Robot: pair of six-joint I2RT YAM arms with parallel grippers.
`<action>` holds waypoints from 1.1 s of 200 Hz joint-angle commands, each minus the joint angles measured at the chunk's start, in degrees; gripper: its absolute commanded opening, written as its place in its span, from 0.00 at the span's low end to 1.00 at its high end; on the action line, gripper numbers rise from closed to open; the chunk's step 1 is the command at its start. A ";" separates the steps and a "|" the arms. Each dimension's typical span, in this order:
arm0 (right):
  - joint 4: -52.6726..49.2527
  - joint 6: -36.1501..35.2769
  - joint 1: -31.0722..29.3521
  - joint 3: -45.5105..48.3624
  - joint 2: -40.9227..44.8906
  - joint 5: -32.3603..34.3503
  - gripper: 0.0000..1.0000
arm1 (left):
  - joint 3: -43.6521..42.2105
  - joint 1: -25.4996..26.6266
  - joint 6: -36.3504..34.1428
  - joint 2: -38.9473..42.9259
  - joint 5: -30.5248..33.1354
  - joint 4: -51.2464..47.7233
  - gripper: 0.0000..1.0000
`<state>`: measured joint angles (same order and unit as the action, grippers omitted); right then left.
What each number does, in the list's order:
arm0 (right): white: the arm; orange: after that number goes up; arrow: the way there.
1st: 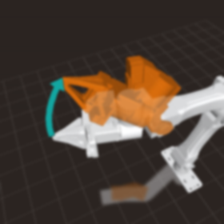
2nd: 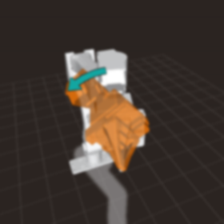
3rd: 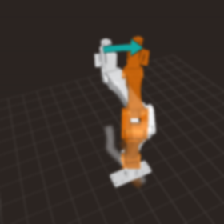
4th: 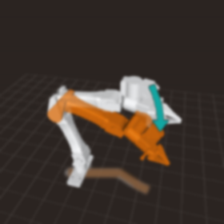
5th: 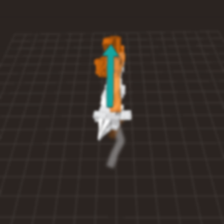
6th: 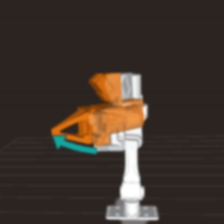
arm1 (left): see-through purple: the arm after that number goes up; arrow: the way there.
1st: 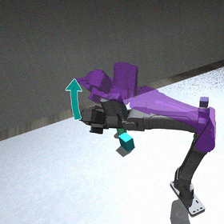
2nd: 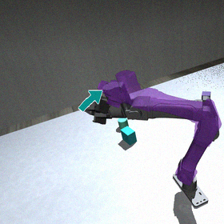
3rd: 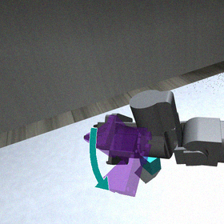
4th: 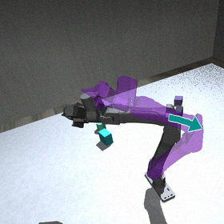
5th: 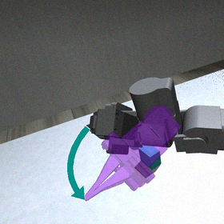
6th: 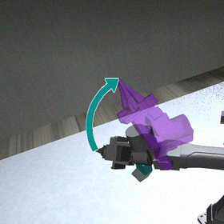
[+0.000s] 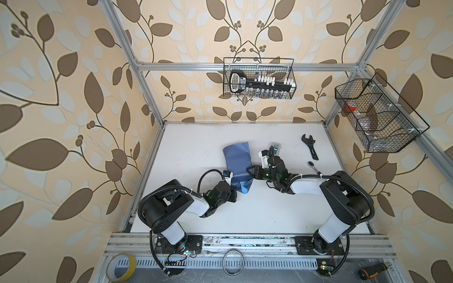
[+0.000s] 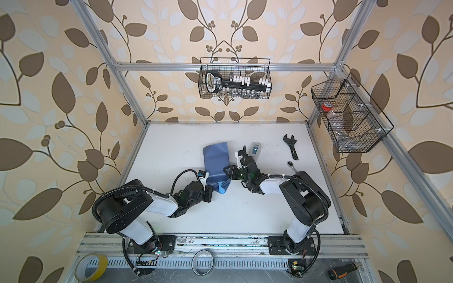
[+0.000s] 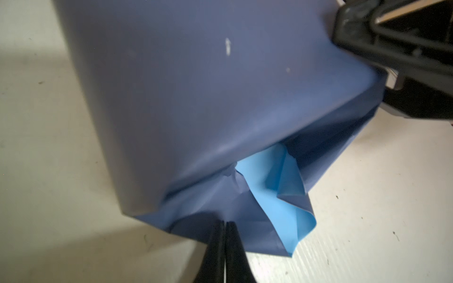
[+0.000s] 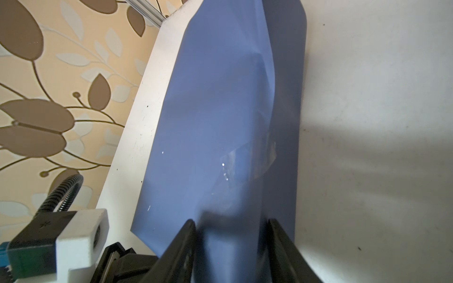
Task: Wrap the gift box in paper
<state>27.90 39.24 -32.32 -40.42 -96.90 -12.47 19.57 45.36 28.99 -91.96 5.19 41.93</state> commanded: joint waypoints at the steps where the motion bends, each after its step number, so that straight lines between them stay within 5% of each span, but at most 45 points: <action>1: -3.42 -0.16 -0.81 -0.47 -2.15 -0.06 0.48 | -1.82 1.47 0.33 -1.04 -1.38 -10.07 0.06; 220: -3.73 -0.26 -0.82 -0.88 -2.24 0.24 0.48 | 1.71 5.52 -2.28 -2.17 -3.70 -13.84 0.04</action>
<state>28.01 39.22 -32.45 -40.71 -97.17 -12.45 22.52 49.89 27.81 -92.68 4.51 38.28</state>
